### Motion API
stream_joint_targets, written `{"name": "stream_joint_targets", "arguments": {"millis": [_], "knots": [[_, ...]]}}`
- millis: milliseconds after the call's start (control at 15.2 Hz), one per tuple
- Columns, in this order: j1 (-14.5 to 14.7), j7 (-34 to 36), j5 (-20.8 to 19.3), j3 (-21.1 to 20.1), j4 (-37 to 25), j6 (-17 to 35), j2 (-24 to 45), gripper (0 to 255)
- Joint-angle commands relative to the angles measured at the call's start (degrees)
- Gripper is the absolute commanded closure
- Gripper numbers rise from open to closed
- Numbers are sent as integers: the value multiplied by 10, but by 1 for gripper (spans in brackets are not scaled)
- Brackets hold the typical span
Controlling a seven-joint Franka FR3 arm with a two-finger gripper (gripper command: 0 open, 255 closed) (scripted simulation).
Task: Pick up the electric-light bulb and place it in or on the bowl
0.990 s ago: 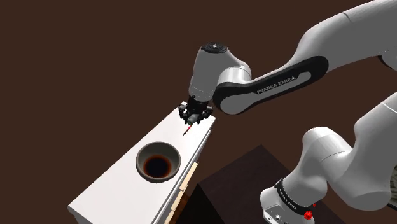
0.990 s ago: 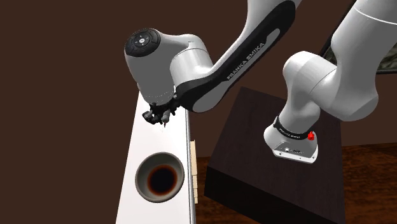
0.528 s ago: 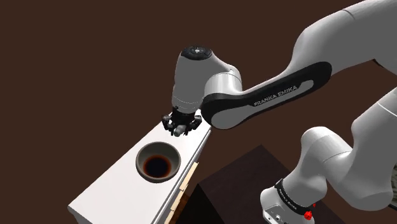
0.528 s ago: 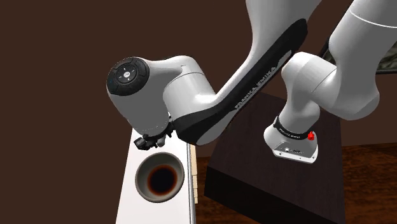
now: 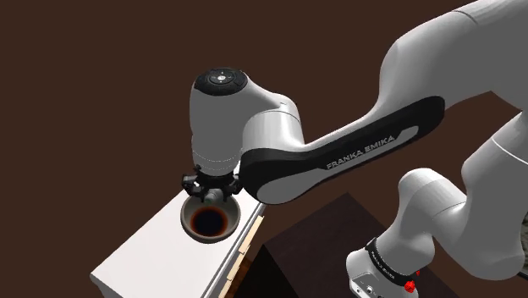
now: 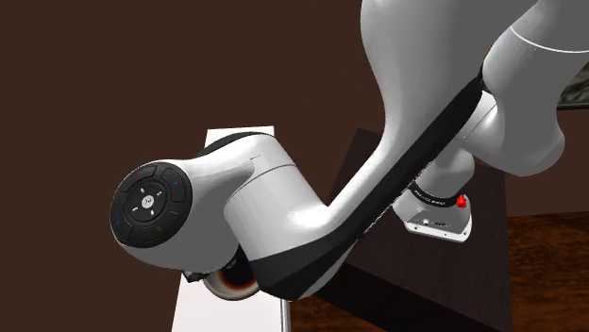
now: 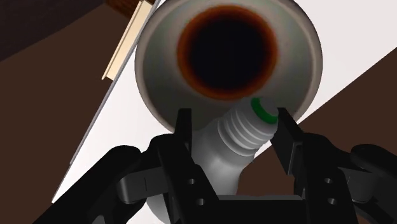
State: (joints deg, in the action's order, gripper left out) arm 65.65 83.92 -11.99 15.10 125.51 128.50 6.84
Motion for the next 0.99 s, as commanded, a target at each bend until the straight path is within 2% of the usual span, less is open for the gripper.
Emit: {"name": "stream_joint_targets", "arguments": {"millis": [0, 924], "knots": [[10, 15, 6, -9, -18, -9, 13, 255], [5, 23, 12, -11, 4, 83, 83, 255]]}}
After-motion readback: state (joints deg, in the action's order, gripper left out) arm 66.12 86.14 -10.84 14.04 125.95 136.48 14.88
